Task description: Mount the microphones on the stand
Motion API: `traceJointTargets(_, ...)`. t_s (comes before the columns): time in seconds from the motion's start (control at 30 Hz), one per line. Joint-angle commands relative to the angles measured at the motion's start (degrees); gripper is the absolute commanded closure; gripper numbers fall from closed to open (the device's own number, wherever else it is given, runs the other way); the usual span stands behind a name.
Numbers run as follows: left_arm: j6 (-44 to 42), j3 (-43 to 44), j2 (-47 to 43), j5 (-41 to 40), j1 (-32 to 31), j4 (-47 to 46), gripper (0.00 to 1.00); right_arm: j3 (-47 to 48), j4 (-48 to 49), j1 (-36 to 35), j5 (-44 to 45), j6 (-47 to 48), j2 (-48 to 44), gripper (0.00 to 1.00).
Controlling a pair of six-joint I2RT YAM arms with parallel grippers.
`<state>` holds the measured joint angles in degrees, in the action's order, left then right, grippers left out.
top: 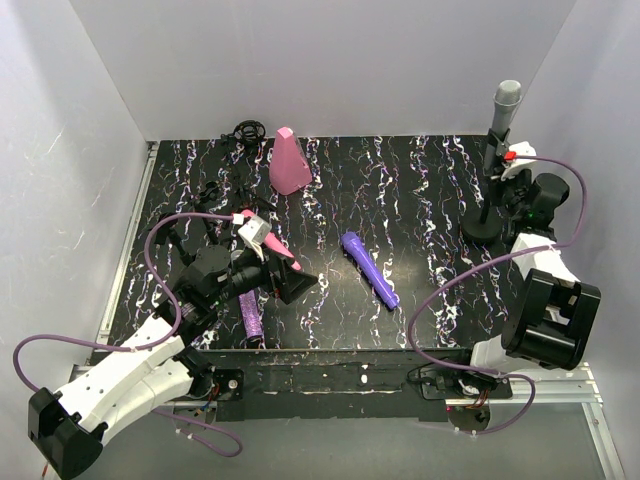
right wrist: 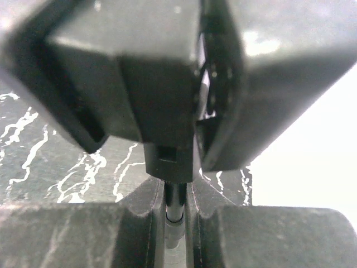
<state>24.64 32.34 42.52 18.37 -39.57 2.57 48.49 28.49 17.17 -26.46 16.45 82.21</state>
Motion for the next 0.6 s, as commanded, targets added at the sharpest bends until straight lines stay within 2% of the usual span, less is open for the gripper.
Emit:
traceJointTargets(0.0,-0.2,0.2,-0.9,0.0,0.1,-0.2,0.02,2.4,9.9,2.2,5.0,-1.6,-0.2,0.99)
traceJointTargets(0.37,0.1,0.5,-0.9,-0.1,0.1,0.3,0.02,3.5,6.8,4.8,1.8,-6.3,1.5,0.97)
traceJointTargets(0.57,0.5,1.8,-1.2,-0.8,0.1,1.5,0.02,2.8,5.1,5.2,1.1,-7.9,0.1,0.73)
